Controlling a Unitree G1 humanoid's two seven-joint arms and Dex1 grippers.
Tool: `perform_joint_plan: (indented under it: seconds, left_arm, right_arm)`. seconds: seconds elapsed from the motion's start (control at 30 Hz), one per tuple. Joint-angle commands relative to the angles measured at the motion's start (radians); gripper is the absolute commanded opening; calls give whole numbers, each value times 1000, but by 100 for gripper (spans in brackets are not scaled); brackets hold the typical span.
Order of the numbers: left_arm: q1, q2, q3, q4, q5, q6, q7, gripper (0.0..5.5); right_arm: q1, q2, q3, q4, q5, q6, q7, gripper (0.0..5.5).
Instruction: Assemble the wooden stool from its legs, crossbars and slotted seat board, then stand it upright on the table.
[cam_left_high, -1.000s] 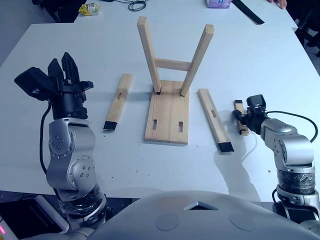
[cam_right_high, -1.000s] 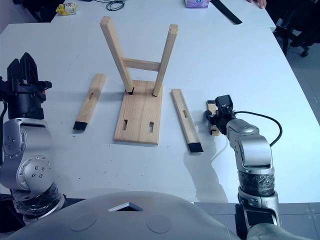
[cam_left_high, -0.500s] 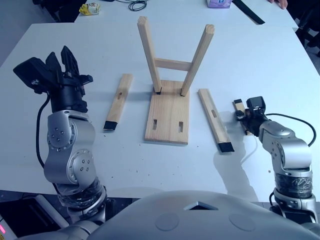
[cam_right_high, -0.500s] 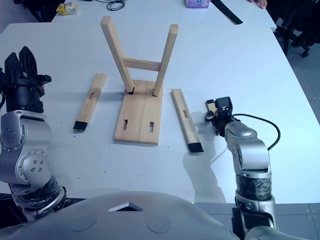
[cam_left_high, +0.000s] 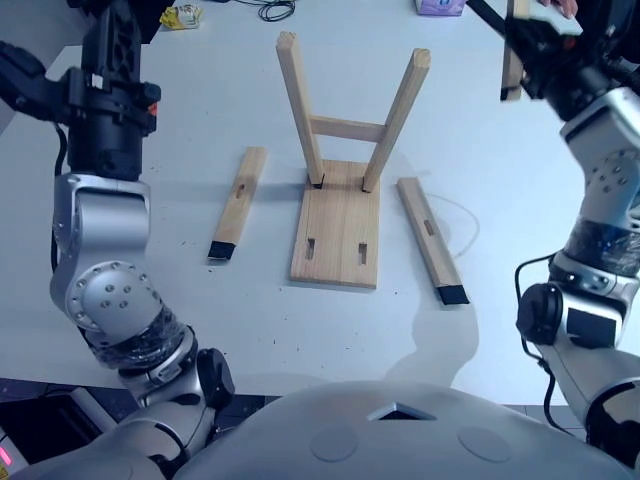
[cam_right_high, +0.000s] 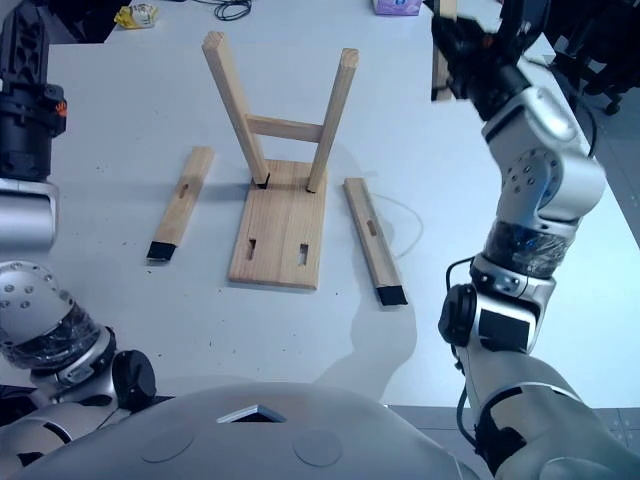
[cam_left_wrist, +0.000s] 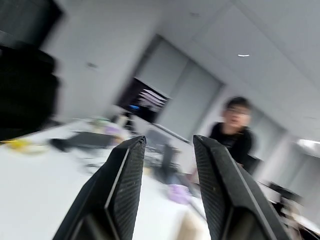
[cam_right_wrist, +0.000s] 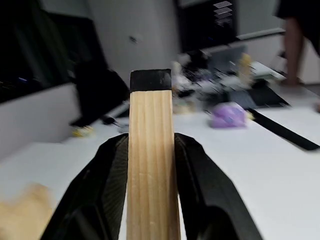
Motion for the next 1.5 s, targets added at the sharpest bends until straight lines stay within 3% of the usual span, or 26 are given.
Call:
perform_joint_plan:
  seconds: [0.03,0.27,0.43,0.87,1.3,1.5]
  left_arm:
    - [-59,42,-50,56,-134,43,-79,178]
    - [-100,93,-141,57,-279,77,-199,178]
    - [-105,148,-210,81,-350,136,-315,178]
    - [-43,263,-317,85,-304,207,-571,178]
    - [-1,342,-385,112,-169,217,-730,178]
    - [-1,394,-419,144,-17,186,-807,263]
  right_arm:
    - [-103,-1,-47,-25,203,114,39,130]
    - [-170,62,31,-148,515,269,70,130]
    - [-98,23,84,-185,614,294,165,130]
    - [77,-136,346,-212,446,155,535,130]
    - [89,-162,360,-220,436,108,607,130]
    - [77,-217,442,-236,313,32,678,130]
